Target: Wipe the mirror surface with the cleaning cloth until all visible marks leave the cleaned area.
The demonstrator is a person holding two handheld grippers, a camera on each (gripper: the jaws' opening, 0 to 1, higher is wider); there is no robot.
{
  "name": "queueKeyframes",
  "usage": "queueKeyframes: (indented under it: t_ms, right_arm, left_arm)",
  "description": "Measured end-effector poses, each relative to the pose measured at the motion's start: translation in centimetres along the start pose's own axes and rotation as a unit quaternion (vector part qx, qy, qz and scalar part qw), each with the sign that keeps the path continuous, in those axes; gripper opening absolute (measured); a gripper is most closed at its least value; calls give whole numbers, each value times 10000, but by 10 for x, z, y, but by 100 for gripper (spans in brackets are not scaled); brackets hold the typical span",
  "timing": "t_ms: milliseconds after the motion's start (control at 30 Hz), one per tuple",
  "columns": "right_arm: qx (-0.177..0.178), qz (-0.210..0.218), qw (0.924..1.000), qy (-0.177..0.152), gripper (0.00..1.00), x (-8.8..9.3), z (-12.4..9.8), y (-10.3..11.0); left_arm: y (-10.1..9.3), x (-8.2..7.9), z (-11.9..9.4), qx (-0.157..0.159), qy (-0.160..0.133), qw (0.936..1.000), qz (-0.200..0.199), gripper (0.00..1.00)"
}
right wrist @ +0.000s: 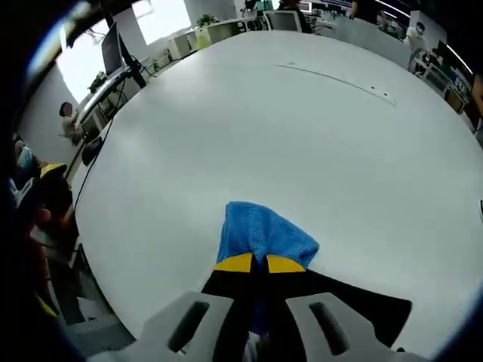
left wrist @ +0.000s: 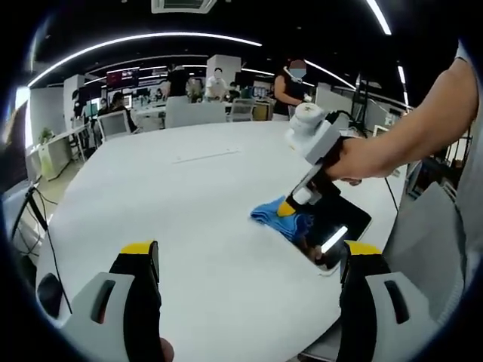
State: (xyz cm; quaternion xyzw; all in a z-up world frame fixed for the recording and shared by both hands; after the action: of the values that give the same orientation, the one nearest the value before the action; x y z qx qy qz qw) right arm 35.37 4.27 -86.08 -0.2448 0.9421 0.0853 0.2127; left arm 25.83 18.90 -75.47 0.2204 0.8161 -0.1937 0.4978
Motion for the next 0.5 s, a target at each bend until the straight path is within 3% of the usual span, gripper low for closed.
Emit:
queueKeyframes:
  t_ms: [500]
  right_arm:
    - [-31, -28, 10000, 10, 0, 2, -2, -4]
  left_arm:
    - [0, -7, -2, -90, -155, 9998, -101, 99]
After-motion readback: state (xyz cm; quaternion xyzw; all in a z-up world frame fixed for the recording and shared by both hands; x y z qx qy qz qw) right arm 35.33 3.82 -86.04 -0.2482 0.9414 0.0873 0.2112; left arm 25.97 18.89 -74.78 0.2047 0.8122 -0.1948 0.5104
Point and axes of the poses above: the point that each gripper's makers call its tool centre point, and the gripper's own axes: z roughly forward along the fingers, y roughly to its left, x roughly out of its underside, the point moved 1 cm from there along -z, roughly backward along the fingers, and after that the axes turned 3 degrees about x, right-handed, at the moved point
